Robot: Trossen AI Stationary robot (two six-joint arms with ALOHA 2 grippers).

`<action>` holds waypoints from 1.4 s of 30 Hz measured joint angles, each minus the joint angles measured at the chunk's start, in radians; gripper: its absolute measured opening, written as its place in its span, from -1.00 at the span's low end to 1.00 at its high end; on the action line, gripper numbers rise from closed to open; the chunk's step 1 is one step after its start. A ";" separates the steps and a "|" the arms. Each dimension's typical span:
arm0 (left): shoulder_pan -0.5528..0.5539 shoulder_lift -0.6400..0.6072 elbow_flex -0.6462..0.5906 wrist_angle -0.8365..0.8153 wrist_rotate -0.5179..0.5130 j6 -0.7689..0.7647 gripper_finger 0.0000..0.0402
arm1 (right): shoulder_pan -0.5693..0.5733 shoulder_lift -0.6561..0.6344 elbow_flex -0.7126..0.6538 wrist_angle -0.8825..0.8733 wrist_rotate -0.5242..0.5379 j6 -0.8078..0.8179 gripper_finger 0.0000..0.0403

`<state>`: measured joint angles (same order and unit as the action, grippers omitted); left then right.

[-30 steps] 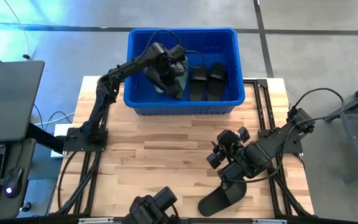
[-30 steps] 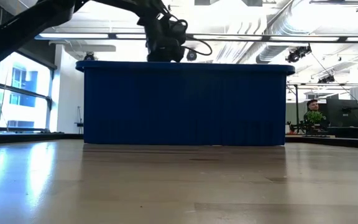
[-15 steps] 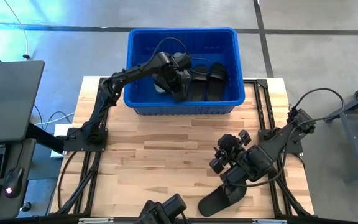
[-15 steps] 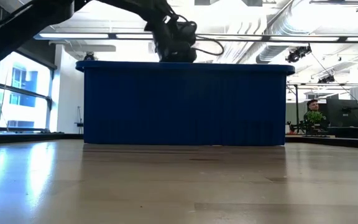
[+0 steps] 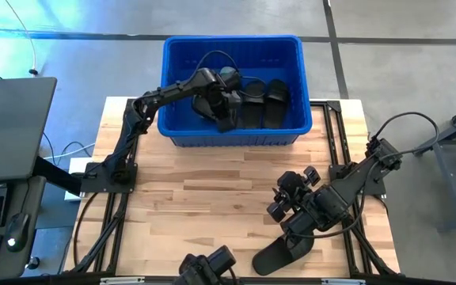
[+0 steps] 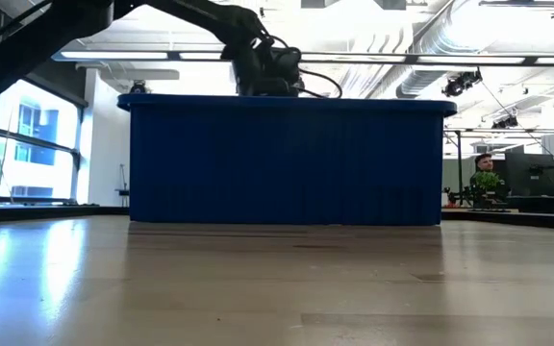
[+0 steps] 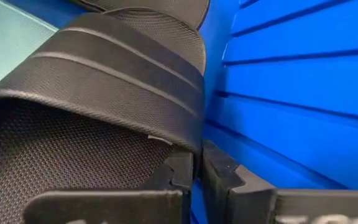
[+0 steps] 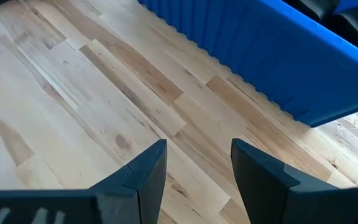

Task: Pick and place slides into bin
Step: Put the left black slide into the bin, then put the black slide into the bin

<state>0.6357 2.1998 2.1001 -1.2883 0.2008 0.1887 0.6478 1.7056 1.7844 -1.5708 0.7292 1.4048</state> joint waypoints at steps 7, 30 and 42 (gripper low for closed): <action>-0.002 0.002 -0.001 0.002 0.019 0.047 -0.76 | -0.030 0.000 0.000 0.000 0.000 -0.026 -0.16; -0.001 -0.086 0.216 -0.211 -0.033 0.174 -0.01 | -0.048 0.001 0.000 0.000 -0.004 -0.036 -0.16; -0.086 -0.417 0.249 -0.280 -0.038 0.141 -0.04 | -0.048 0.001 0.000 0.001 -0.002 -0.105 -0.16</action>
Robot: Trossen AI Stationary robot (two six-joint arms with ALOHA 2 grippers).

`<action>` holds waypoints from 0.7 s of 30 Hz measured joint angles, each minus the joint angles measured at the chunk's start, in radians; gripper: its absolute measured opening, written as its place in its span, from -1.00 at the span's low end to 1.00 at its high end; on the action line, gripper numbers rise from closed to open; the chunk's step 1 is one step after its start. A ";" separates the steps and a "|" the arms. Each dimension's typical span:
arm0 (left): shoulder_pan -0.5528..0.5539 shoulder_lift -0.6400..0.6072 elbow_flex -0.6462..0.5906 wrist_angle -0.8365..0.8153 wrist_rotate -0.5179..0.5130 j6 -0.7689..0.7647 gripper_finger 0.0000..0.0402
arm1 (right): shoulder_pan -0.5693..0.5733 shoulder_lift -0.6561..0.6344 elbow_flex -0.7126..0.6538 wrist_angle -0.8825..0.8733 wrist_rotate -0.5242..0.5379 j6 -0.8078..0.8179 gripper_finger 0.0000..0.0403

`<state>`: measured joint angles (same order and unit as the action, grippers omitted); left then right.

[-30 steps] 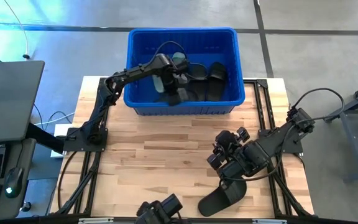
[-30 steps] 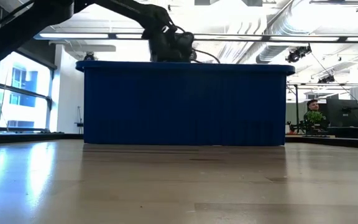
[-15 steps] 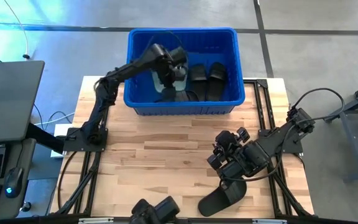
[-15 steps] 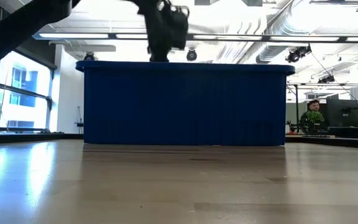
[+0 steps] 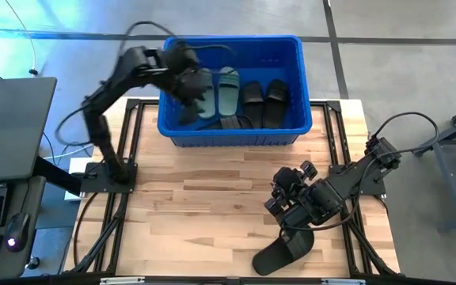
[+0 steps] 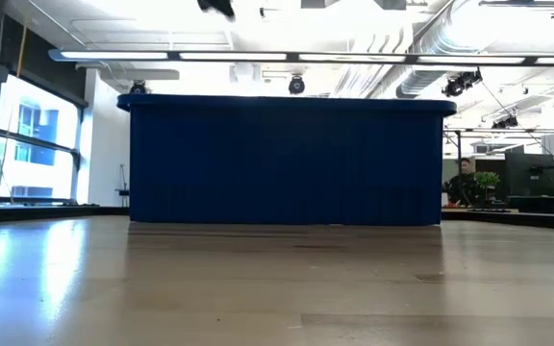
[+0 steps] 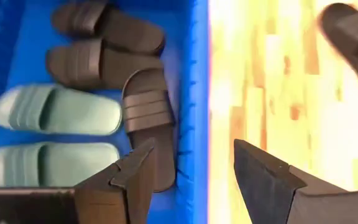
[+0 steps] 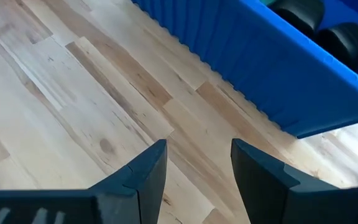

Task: Pick and place slides into bin
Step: Put the black slide into the bin

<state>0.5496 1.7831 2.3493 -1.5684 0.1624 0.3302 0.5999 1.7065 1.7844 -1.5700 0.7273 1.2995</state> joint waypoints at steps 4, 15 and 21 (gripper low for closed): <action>-0.127 -0.095 -0.002 -0.004 -0.122 0.004 -0.03 | 0.000 0.000 0.000 0.001 0.000 -0.026 -0.16; -0.590 -0.215 -0.021 -0.001 -0.551 -0.231 0.00 | -0.001 0.000 0.000 0.006 -0.091 -0.047 -0.16; -0.709 -0.324 -0.255 0.000 -0.671 -0.436 0.00 | -0.005 0.000 0.000 0.038 -0.133 -0.079 -0.16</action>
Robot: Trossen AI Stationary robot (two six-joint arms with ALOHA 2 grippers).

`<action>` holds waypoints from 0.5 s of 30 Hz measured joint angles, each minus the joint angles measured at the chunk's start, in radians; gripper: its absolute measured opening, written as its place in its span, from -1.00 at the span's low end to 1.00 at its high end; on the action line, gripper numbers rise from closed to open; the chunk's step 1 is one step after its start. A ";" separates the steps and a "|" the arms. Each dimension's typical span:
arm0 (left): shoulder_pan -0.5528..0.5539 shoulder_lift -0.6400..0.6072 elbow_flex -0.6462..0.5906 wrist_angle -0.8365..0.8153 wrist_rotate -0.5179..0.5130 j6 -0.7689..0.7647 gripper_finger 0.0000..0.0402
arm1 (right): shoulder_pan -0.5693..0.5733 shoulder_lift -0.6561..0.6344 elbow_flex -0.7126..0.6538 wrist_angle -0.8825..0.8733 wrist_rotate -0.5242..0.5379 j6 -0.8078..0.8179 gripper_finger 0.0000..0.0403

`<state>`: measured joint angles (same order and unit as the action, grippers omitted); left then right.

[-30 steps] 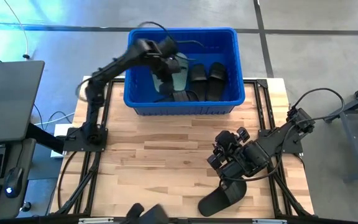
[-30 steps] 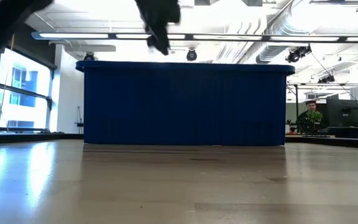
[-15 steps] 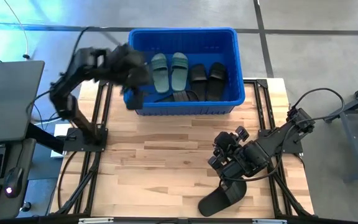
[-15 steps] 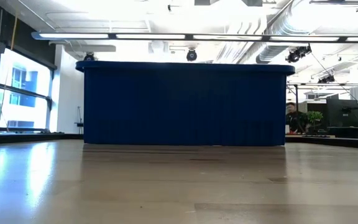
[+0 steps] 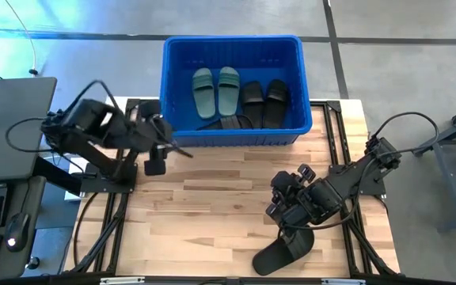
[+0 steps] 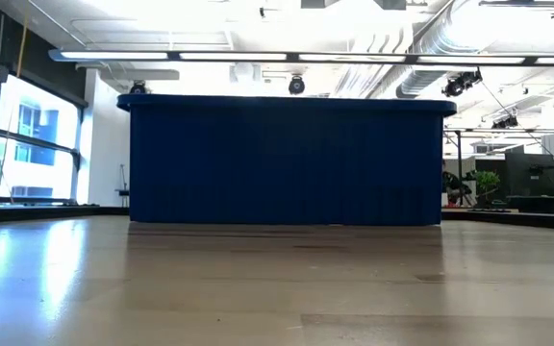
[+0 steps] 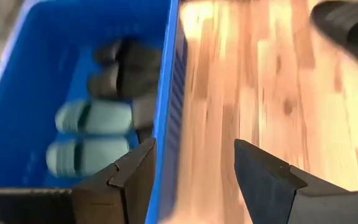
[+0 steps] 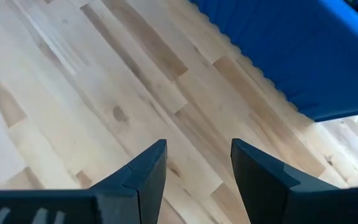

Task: Pick and place slides into bin
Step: Put the black slide into the bin

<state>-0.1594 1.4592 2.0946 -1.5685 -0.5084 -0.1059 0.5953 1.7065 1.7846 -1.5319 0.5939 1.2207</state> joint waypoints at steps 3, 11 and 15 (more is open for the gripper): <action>-0.035 -0.099 -0.197 -0.003 -0.030 -0.148 0.00 | 0.000 0.000 0.000 0.015 -0.019 -0.025 -0.16; -0.167 -0.316 -0.658 0.309 -0.038 -0.279 0.00 | -0.005 0.000 0.000 0.039 0.087 -0.084 -0.16; -0.222 -0.371 -0.841 0.634 -0.038 -0.173 0.00 | -0.014 0.000 0.000 0.047 0.073 -0.043 -0.16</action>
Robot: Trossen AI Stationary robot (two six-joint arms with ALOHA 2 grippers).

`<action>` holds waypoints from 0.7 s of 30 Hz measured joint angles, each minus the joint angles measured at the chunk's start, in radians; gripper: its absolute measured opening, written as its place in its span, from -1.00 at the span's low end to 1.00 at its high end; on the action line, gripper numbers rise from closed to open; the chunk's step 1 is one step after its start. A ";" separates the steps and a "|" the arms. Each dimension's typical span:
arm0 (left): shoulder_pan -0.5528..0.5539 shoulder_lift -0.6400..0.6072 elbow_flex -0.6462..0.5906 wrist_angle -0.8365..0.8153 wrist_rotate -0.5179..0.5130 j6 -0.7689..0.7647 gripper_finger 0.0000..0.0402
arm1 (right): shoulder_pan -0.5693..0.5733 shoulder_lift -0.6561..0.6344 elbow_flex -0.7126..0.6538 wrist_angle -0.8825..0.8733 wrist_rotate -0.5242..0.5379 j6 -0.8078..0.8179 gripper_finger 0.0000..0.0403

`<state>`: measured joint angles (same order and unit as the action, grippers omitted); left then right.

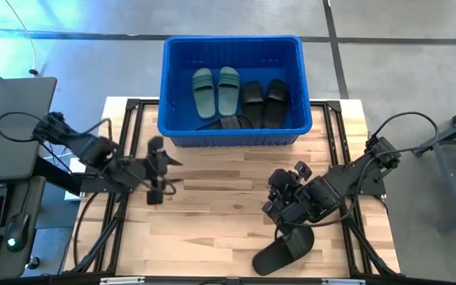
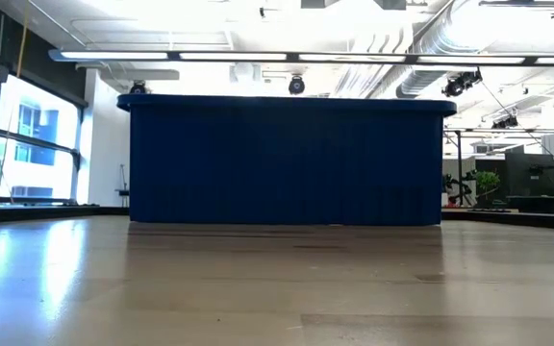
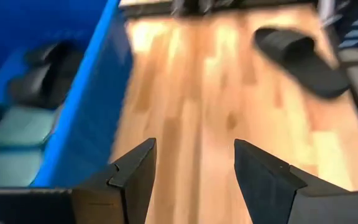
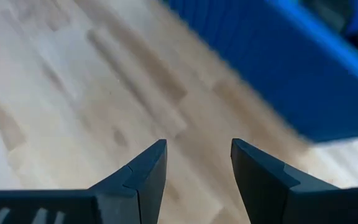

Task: Pick and place slides into bin
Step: Put the black slide into the bin

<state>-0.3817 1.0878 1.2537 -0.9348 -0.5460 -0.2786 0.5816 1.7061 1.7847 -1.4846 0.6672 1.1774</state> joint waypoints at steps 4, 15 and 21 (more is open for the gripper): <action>-0.005 -0.011 -0.122 0.179 -0.006 0.014 0.00 | 0.035 0.000 0.000 -0.010 -0.185 0.016 -0.16; -0.005 -0.012 -0.189 0.241 -0.042 -0.053 0.00 | 0.205 0.004 -0.121 -0.038 -0.317 0.420 -0.16; -0.005 -0.012 -0.189 0.234 -0.025 -0.097 0.00 | 0.250 0.009 -0.355 0.275 -0.456 0.504 -0.16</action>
<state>-0.3862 1.0760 1.0645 -0.7013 -0.5710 -0.3759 0.8315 1.7147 1.4297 -1.2094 0.2115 1.6817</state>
